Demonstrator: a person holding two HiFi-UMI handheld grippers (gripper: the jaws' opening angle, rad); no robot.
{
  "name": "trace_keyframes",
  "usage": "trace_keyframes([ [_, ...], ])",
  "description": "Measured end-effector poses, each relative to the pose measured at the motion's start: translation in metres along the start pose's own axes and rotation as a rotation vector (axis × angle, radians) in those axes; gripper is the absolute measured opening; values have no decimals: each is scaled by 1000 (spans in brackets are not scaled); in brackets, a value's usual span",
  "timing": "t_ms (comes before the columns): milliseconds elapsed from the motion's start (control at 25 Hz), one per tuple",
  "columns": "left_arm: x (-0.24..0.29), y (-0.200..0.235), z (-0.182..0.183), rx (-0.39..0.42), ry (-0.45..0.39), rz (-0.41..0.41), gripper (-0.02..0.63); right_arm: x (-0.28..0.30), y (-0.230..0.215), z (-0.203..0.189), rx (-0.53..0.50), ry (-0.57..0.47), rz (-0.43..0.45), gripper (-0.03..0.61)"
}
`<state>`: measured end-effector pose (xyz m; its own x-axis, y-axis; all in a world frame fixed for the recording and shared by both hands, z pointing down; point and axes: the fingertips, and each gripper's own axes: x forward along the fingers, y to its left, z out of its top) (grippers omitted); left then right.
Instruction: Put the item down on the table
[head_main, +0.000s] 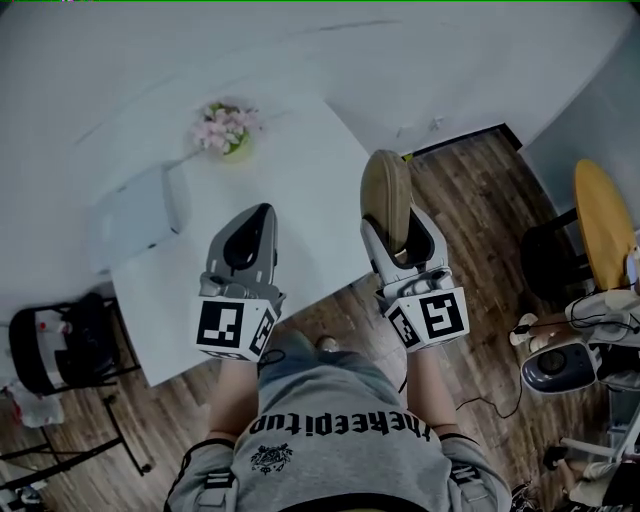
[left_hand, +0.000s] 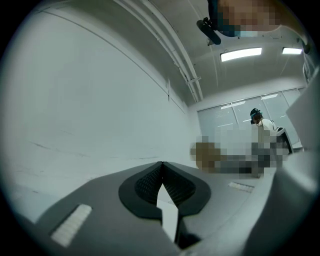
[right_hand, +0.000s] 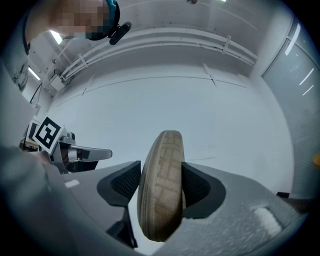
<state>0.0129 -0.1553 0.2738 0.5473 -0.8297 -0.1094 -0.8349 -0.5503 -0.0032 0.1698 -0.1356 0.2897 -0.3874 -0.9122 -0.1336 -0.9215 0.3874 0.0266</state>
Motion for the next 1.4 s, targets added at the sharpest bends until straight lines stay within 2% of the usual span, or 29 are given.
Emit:
trace_keyframes([
  [280,6,14,-11,-2,21,37,18,22,-8,-24,61,58,21,244],
  [560,23,33,-18,-6,43,40,18,53,-19,-55,93,158,18,244],
  [1400,64,85,-58,-63,132,64,18,112,-39,-178,199,478,10,244],
])
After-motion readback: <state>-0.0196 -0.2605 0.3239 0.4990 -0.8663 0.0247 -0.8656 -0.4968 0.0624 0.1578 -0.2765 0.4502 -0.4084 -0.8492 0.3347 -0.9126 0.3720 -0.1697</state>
